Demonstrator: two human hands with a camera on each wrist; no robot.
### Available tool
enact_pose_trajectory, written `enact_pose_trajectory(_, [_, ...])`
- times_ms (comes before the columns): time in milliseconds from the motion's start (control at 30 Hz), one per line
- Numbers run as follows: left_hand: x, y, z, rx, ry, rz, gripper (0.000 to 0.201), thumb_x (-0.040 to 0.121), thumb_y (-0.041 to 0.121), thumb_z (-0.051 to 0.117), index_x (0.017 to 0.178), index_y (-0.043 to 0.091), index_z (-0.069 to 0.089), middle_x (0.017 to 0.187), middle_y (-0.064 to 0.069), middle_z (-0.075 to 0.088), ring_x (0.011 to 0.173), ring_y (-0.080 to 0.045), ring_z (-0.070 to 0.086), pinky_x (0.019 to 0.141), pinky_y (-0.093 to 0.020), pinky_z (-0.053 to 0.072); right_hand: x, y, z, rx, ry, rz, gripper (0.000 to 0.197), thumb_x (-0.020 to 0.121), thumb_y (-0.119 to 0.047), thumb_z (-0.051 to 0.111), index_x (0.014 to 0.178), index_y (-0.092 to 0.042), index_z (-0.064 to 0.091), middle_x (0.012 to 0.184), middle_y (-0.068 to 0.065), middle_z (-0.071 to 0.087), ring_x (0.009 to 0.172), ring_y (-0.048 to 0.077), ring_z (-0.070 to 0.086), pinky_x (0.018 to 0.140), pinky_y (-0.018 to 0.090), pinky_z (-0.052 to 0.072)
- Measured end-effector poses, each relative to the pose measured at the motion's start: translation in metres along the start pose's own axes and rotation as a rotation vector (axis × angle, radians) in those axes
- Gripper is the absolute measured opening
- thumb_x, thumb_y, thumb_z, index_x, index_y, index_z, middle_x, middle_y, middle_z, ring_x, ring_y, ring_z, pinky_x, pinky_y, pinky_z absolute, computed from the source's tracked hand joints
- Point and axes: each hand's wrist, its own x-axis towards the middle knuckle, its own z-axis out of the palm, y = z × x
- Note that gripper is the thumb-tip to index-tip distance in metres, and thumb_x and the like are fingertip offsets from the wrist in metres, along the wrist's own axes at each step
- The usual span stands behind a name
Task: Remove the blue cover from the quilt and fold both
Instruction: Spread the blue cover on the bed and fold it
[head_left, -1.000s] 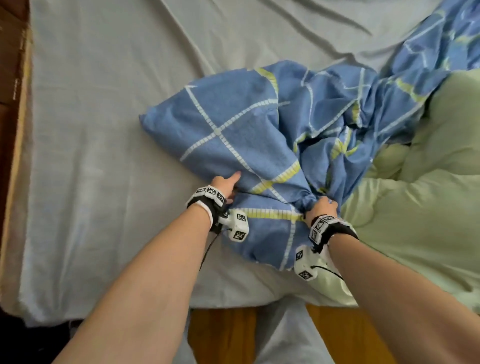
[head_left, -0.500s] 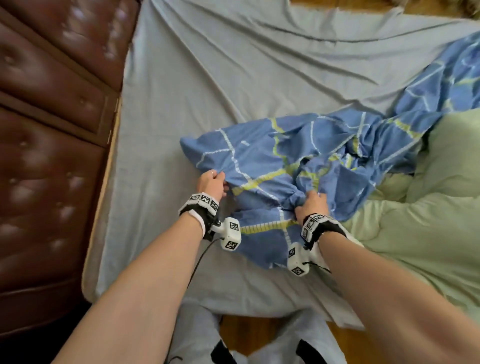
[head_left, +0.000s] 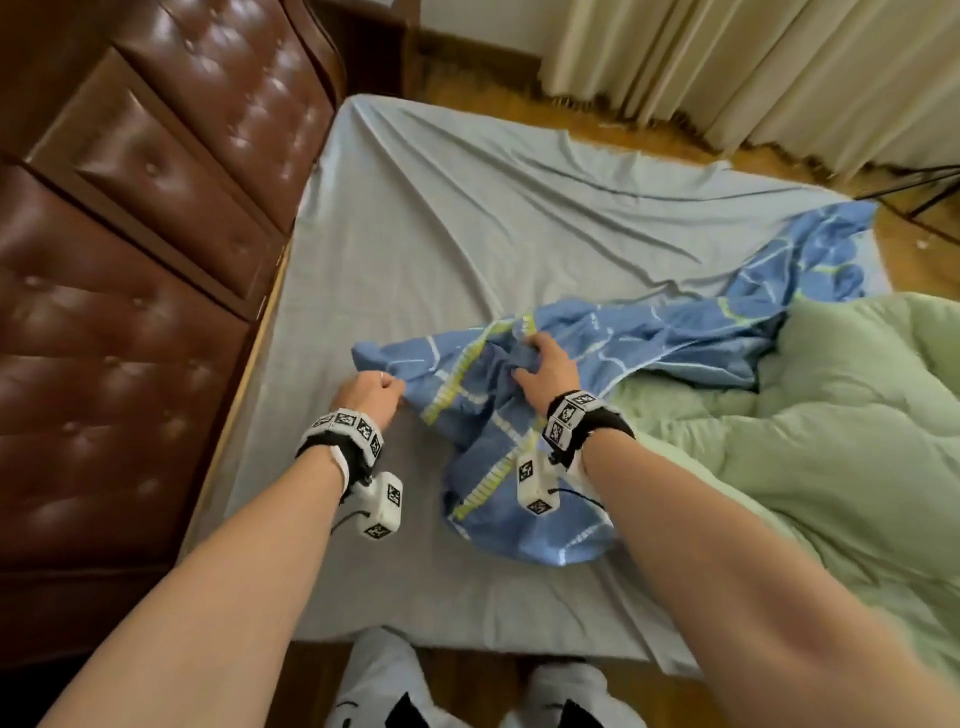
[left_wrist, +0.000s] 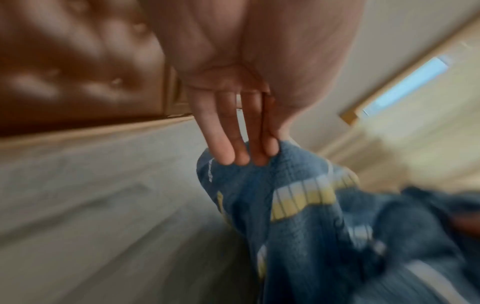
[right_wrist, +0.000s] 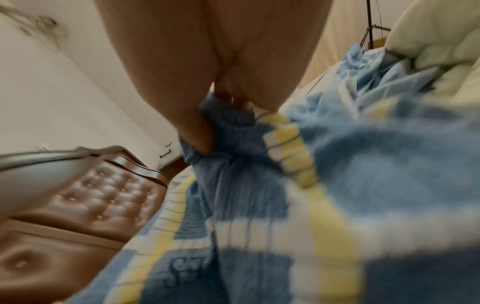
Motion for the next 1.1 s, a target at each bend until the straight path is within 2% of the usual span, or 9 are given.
enact_pose_trajectory(133, [-0.023, 0.006, 0.068, 0.04, -0.073, 0.056, 0.03, 0.087, 0.033, 0.049, 0.073, 0.01, 0.061, 0.09, -0.022, 0.069, 0.084, -0.041, 0.065, 0.078, -0.046, 0.056, -0.024, 0.099, -0.013, -0.026, -0.083, 0.212, 0.082, 0.085, -0.008, 0.062, 0.153, -0.025, 0.019, 0.13, 0.011, 0.055, 0.088, 0.025, 0.065, 0.069, 0.025, 0.05])
enact_pose_trajectory(233, [-0.058, 0.016, 0.12, 0.043, -0.084, 0.06, 0.018, 0.095, 0.026, 0.054, 0.101, 0.012, 0.061, 0.107, -0.016, 0.067, 0.101, -0.036, 0.061, 0.089, -0.039, 0.048, -0.037, 0.188, -0.025, -0.134, -0.19, 0.449, 0.087, 0.083, -0.009, 0.068, 0.153, -0.018, 0.017, 0.13, 0.017, 0.055, 0.106, 0.03, 0.059, 0.088, 0.037, 0.05])
enact_pose_trajectory(333, [-0.084, 0.018, 0.176, 0.048, -0.206, 0.016, 0.064, 0.082, 0.04, 0.074, 0.133, 0.015, 0.045, 0.134, -0.01, 0.052, 0.121, -0.028, 0.052, 0.1, -0.037, 0.041, -0.041, 0.253, -0.017, -0.362, -0.359, 0.465, 0.104, 0.075, -0.023, 0.082, 0.154, -0.018, 0.015, 0.147, 0.013, 0.043, 0.131, 0.031, 0.045, 0.106, 0.043, 0.041])
enact_pose_trajectory(433, [-0.099, 0.006, 0.23, 0.262, -0.259, 0.0, 0.111, 0.072, 0.047, 0.081, 0.154, 0.02, 0.01, 0.161, -0.006, 0.005, 0.147, -0.026, 0.017, 0.114, -0.047, 0.028, -0.037, 0.293, 0.017, -0.555, -0.453, 0.306, 0.114, 0.072, -0.041, 0.079, 0.155, -0.022, 0.004, 0.152, 0.005, 0.034, 0.142, 0.027, 0.03, 0.118, 0.052, 0.017])
enact_pose_trajectory(500, [-0.111, 0.002, 0.256, 0.332, -0.201, -0.016, 0.126, 0.07, 0.05, 0.081, 0.154, 0.026, -0.009, 0.161, -0.004, -0.015, 0.148, -0.029, 0.016, 0.112, -0.052, 0.028, -0.033, 0.305, 0.041, -0.612, -0.489, 0.223, 0.099, 0.08, -0.041, 0.068, 0.155, -0.023, 0.006, 0.134, 0.004, 0.053, 0.131, 0.027, 0.045, 0.117, 0.053, 0.014])
enact_pose_trajectory(600, [-0.127, 0.006, 0.283, 0.428, -0.059, 0.018, 0.136, 0.066, 0.059, 0.08, 0.15, 0.031, -0.024, 0.157, -0.007, -0.029, 0.139, -0.035, 0.035, 0.1, -0.046, 0.041, -0.025, 0.307, 0.047, -0.594, -0.562, 0.07, 0.043, 0.087, -0.025, 0.055, 0.129, -0.024, 0.052, 0.115, 0.004, 0.067, 0.108, 0.027, 0.063, 0.1, 0.041, 0.044])
enact_pose_trajectory(733, [-0.149, 0.038, 0.325, 0.566, 0.029, 0.022, 0.138, 0.056, 0.076, 0.074, 0.15, 0.038, -0.02, 0.152, -0.008, -0.04, 0.137, -0.044, 0.03, 0.104, -0.057, 0.038, -0.025, 0.309, -0.037, -0.372, -0.611, -0.025, 0.023, 0.085, -0.026, 0.066, 0.107, -0.024, 0.071, 0.101, 0.005, 0.07, 0.092, 0.027, 0.064, 0.074, 0.026, 0.043])
enact_pose_trajectory(900, [-0.17, 0.132, 0.373, 0.753, 0.114, 0.021, 0.116, 0.07, 0.046, 0.08, 0.153, 0.036, 0.0, 0.157, -0.009, -0.026, 0.137, -0.036, 0.026, 0.103, -0.068, 0.028, -0.038, 0.34, -0.195, -0.314, -0.437, 0.031, 0.028, 0.086, -0.042, 0.07, 0.108, -0.024, 0.072, 0.094, 0.005, 0.069, 0.091, 0.024, 0.063, 0.08, 0.032, 0.046])
enact_pose_trajectory(1100, [-0.191, 0.187, 0.386, 0.679, 0.228, 0.163, 0.038, 0.099, 0.01, 0.038, 0.136, 0.018, 0.037, 0.139, -0.018, 0.042, 0.12, -0.037, 0.049, 0.096, -0.049, 0.039, -0.106, 0.414, -0.323, -0.322, -0.058, 0.324, 0.029, 0.092, -0.031, 0.059, 0.119, -0.038, 0.067, 0.114, 0.003, 0.069, 0.106, 0.03, 0.063, 0.085, 0.035, 0.05])
